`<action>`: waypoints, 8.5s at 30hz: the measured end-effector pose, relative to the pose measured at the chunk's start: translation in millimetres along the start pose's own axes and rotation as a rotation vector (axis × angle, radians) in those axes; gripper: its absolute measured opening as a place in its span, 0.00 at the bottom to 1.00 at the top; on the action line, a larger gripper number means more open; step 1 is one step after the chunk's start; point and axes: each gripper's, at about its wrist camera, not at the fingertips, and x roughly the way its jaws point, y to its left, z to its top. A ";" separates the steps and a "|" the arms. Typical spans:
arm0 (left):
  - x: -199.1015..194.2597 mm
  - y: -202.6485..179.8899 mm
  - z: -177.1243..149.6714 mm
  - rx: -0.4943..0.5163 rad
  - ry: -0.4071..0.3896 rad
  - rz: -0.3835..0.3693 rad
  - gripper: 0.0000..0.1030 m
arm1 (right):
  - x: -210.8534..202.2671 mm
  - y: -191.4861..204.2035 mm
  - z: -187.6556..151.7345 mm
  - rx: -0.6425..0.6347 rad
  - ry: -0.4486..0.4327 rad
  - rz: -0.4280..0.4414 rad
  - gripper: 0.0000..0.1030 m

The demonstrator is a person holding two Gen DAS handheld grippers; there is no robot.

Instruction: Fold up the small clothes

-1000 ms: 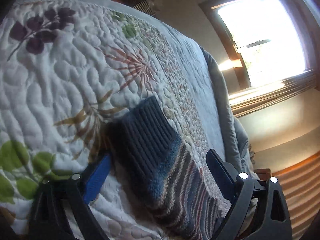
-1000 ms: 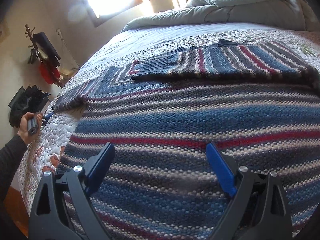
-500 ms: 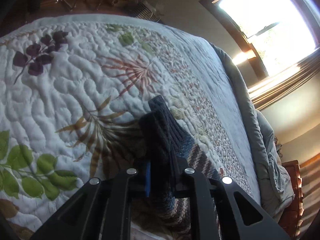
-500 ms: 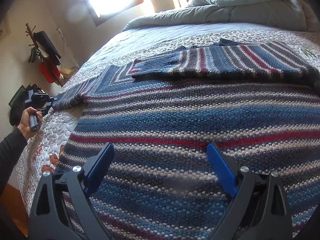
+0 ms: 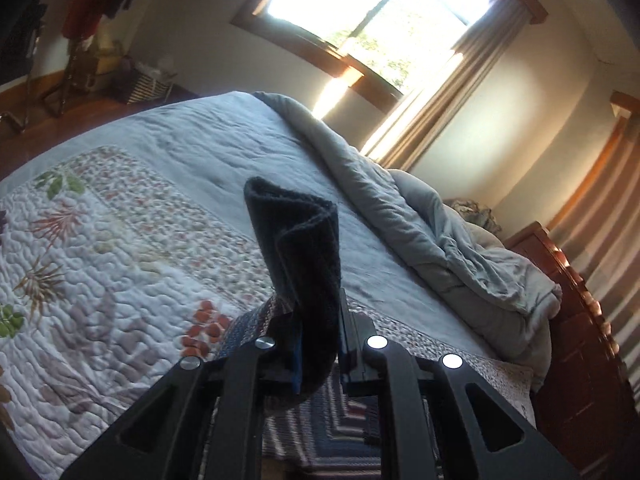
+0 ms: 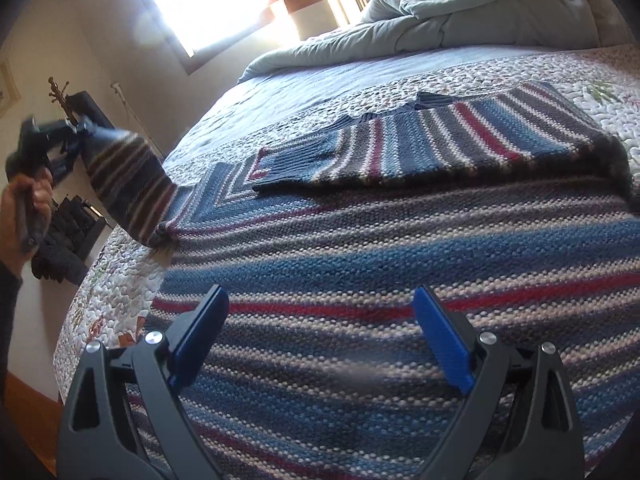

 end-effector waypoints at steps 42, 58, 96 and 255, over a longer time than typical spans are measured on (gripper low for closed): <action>129.2 -173.4 -249.8 0.183 0.308 -0.110 0.78 | -45.1 -89.7 25.3 0.221 -0.032 0.048 0.91; 34.5 -77.4 -292.0 0.204 0.286 -0.107 0.88 | 49.5 -140.8 88.5 0.770 0.116 0.361 0.60; 52.9 -21.4 -230.7 -0.042 0.278 -0.210 0.90 | 60.0 -224.0 147.4 0.733 0.141 0.192 0.26; 23.8 -49.1 -157.8 -0.154 0.488 -0.219 0.07 | -94.4 -178.5 160.7 0.356 0.147 0.209 0.06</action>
